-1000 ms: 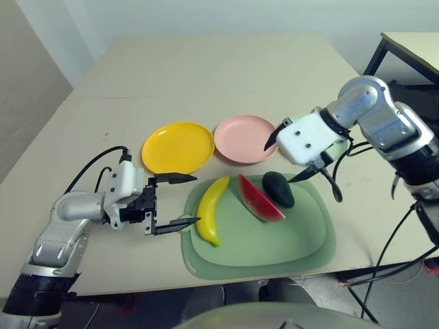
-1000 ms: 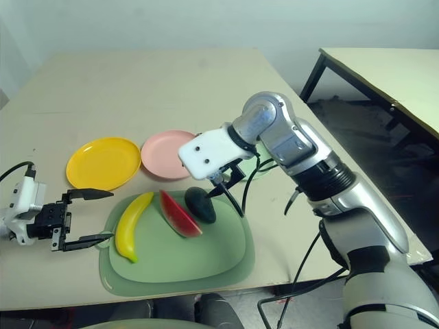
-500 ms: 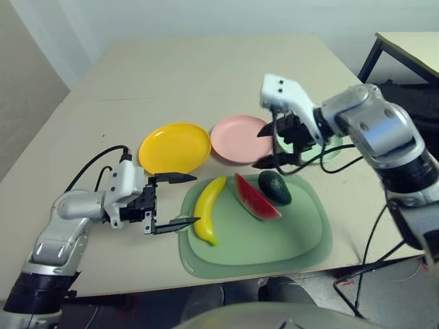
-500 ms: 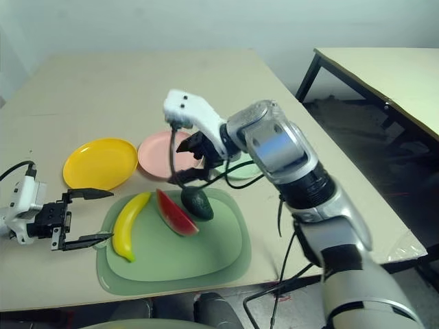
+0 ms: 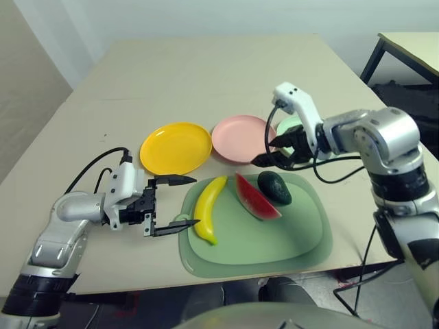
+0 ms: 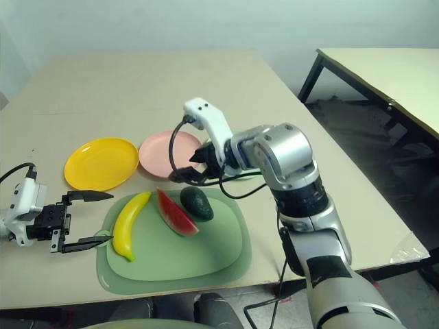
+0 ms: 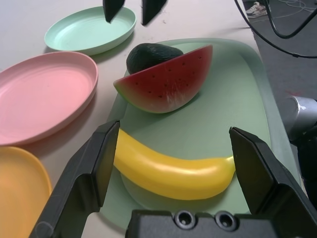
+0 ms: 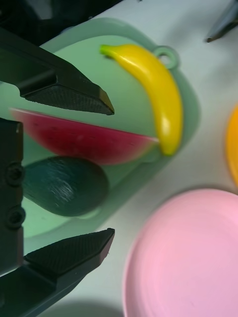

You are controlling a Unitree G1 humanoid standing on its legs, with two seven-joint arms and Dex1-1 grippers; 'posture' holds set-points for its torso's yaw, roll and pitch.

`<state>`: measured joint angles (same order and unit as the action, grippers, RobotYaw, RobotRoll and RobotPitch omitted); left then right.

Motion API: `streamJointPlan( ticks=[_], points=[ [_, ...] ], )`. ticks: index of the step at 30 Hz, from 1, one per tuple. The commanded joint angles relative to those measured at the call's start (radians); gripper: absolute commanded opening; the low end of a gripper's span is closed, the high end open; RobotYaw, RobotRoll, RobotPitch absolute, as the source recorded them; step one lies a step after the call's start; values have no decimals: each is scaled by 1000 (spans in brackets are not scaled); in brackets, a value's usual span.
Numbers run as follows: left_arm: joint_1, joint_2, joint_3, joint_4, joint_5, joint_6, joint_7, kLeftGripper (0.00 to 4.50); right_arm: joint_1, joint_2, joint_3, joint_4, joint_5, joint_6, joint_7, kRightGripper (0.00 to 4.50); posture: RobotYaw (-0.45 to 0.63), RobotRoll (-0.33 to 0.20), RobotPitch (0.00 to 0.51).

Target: Place the fruits into color-matched plates.

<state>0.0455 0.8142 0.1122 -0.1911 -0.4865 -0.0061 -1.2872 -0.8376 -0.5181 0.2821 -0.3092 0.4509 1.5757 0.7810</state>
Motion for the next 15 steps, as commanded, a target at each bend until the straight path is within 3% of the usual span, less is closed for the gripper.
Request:
streamJointPlan(
  ticks=[1, 15],
  points=[
    [2, 9, 1, -10, 2, 7, -1, 4500, 21, -24, 36, -45, 40, 39, -48, 4480, 69, 0, 7],
    [-16, 19, 9, -12, -2, 19, -3, 4500, 62, -15, 64, -12, 69, 8, -146, 4480, 73, 0, 13]
  ],
)
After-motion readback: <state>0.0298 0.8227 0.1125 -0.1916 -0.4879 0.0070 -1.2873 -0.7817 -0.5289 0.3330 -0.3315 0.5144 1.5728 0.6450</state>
